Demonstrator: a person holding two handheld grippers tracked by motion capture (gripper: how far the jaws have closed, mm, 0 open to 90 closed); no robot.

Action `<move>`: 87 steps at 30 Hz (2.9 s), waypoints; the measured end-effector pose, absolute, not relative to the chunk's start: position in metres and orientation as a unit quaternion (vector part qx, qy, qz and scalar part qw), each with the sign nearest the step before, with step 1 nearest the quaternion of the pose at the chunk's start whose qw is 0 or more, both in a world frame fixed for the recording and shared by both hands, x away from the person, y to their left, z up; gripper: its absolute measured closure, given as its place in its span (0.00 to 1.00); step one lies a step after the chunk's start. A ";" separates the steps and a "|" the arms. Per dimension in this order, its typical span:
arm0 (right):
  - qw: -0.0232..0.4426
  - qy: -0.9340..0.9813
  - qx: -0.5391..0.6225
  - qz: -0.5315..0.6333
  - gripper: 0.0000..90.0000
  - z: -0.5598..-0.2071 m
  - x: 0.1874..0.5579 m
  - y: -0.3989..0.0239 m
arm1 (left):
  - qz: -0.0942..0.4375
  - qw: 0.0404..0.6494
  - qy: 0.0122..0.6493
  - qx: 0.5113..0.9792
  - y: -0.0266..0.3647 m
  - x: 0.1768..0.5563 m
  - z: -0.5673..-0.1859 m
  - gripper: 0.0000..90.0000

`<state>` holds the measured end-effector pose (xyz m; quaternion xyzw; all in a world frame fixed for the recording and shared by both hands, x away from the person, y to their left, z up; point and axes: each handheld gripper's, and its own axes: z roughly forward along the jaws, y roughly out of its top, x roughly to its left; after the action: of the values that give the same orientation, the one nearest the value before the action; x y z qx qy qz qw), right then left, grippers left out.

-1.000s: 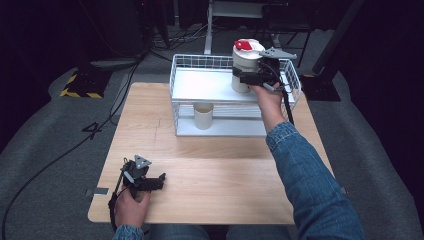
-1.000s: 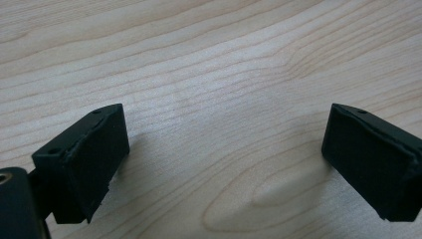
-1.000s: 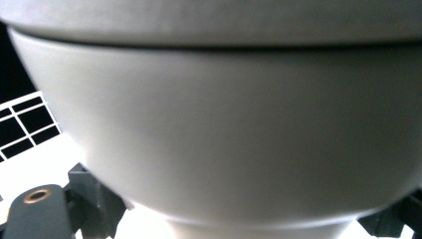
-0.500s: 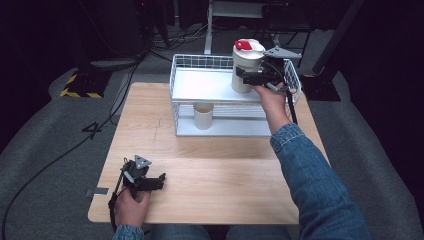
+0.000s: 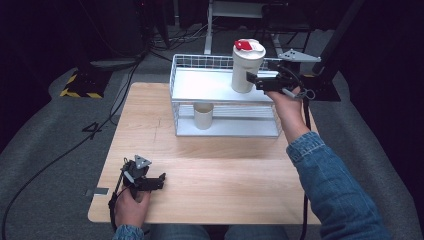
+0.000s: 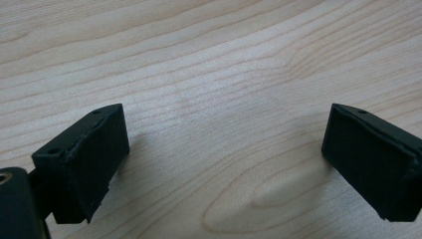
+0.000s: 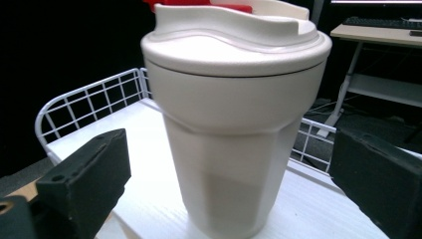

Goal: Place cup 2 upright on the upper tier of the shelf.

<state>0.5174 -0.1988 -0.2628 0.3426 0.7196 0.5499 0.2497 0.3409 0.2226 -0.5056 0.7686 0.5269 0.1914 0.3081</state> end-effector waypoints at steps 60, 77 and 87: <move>0.200 0.790 0.400 0.418 0.17 -0.418 0.393 -0.319 | 0.190 0.308 0.527 0.769 0.222 0.342 -0.506 0.05; 0.206 0.793 0.416 0.395 0.17 -0.468 0.382 -0.327 | 0.190 0.308 0.527 0.769 0.222 0.342 -0.506 0.05; 0.222 0.787 0.422 0.391 0.17 -0.491 0.376 -0.326 | 0.190 0.308 0.527 0.769 0.222 0.342 -0.506 0.05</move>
<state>0.3764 -0.3256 -0.4905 0.4218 0.7873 0.3914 0.2216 0.3418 0.2220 -0.5055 0.7691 0.5268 0.1904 0.3078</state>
